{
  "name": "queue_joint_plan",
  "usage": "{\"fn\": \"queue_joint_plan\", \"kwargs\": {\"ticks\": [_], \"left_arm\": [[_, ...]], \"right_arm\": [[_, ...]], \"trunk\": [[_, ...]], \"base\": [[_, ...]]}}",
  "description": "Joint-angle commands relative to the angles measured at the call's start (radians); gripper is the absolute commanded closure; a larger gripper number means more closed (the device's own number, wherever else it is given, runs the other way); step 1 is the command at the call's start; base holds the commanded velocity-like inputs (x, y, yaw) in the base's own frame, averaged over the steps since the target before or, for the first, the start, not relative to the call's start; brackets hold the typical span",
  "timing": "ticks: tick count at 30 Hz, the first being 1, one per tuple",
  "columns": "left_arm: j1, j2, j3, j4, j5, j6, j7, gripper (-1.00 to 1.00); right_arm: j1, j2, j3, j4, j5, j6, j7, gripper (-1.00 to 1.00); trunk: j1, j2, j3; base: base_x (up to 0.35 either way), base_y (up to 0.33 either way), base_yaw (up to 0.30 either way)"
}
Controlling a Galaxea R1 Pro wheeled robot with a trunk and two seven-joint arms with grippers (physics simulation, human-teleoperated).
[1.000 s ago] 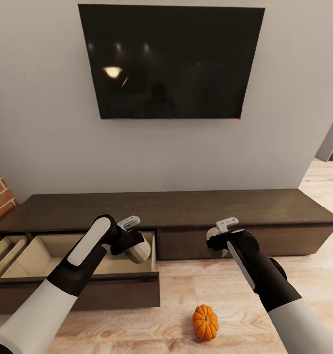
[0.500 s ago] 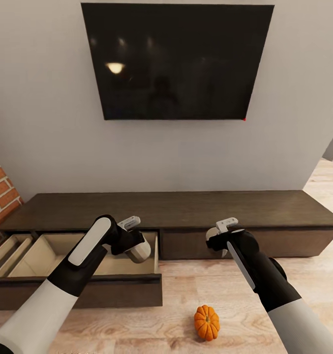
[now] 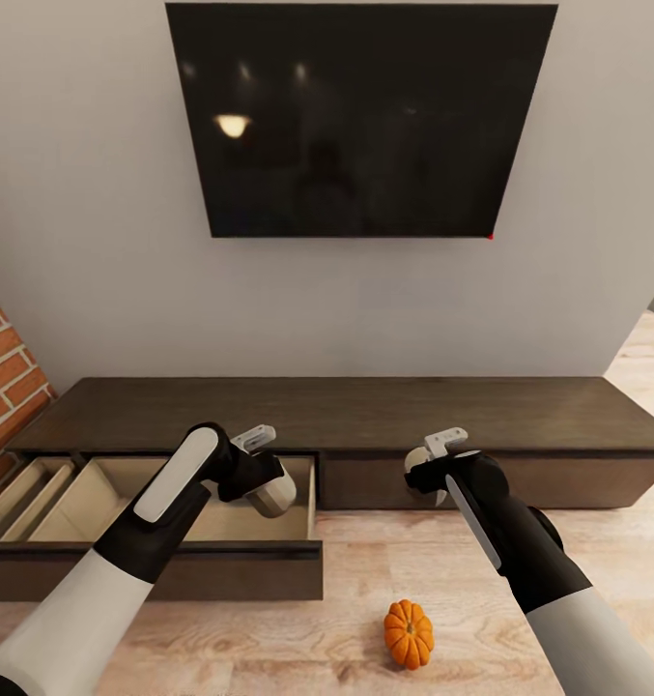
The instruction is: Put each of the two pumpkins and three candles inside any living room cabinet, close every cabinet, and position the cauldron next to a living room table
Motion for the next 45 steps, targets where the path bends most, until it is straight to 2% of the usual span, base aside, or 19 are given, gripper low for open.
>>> {"fn": "queue_joint_plan", "kwargs": {"ticks": [1,22,34,39,45], "left_arm": [[0.0,0.0,0.0,0.0,0.0,0.0,0.0,1.0],[0.0,0.002,0.002,0.046,-0.001,-0.001,0.0,1.0],[0.0,0.003,0.002,0.046,0.0,-0.004,-0.002,1.0],[0.0,0.002,0.002,0.046,-0.003,-0.006,-0.002,1.0],[0.001,0.002,0.001,0.046,-0.003,-0.007,-0.002,1.0]], "right_arm": [[0.0,0.0,0.0,0.0,0.0,0.0,0.0,1.0],[0.0,0.0,0.0,-0.001,0.0,0.0,0.0,1.0],[0.003,0.001,0.001,0.036,0.004,-0.003,0.002,1.0],[0.003,0.014,0.001,0.038,0.003,-0.003,0.002,1.0],[0.003,0.017,0.001,0.04,0.002,-0.003,0.002,1.0]], "trunk": [[-0.004,0.007,0.002],[-0.084,0.154,0.036],[-0.084,0.154,0.035],[-0.084,0.154,0.03],[-0.084,0.154,0.025]], "base": [[0.0,0.0,0.063],[0.0,0.0,0.063],[0.0,0.0,0.012],[0.0,0.0,0.194],[0.0,0.0,0.231]]}}
